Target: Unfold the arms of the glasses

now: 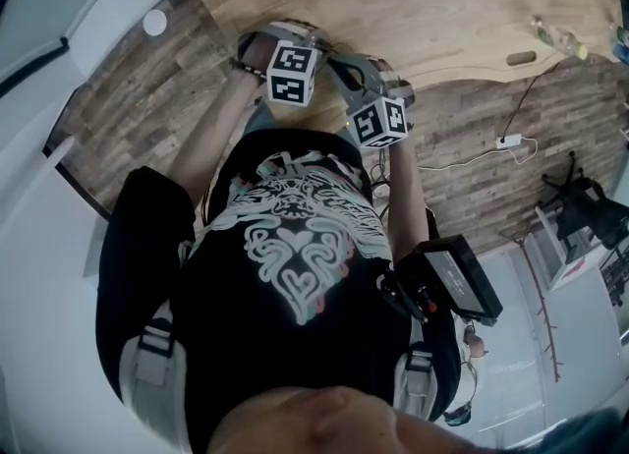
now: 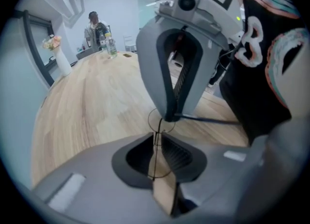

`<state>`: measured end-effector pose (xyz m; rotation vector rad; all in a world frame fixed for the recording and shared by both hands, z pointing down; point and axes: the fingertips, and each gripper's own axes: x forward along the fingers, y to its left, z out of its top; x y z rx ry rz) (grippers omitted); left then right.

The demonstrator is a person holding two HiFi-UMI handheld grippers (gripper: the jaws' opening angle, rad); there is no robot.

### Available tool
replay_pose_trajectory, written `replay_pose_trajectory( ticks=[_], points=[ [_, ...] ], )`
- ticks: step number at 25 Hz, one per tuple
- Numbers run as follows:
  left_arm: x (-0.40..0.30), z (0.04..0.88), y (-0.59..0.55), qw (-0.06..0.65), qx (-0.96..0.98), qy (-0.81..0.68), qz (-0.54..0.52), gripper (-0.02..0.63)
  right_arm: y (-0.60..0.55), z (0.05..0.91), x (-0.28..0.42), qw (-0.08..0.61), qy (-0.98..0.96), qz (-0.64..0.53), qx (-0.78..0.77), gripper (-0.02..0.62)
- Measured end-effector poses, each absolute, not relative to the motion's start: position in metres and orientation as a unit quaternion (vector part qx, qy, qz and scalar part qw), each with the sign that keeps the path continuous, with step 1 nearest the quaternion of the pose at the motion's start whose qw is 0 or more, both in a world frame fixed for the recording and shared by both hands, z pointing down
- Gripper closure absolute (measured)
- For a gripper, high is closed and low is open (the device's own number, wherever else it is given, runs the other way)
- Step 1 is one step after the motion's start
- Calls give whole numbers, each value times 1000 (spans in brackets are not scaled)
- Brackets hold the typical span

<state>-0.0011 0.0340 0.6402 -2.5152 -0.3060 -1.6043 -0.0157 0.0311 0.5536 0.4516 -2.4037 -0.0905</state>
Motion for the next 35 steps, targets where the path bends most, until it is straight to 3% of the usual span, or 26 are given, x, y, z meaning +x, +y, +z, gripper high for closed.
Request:
replay_pose_trajectory(
  ticks=[9, 12, 17, 28, 35],
  points=[
    [5, 655, 40, 70, -824, -131, -547, 566, 33, 556, -16, 339, -923, -35, 176, 597],
    [6, 657, 37, 78, -828, -123, -541, 616, 33, 556, -14, 339, -923, -33, 179, 597],
    [3, 655, 36, 75, -837, -117, -529, 617, 30, 554, -7, 329, -924, -23, 196, 597],
    [-2, 617, 33, 53, -891, -94, -440, 617, 28, 547, 17, 281, -929, 25, 238, 597],
    [-6, 578, 31, -24, -940, -73, -332, 617, 28, 535, 25, 237, -936, 65, 251, 597]
  ],
)
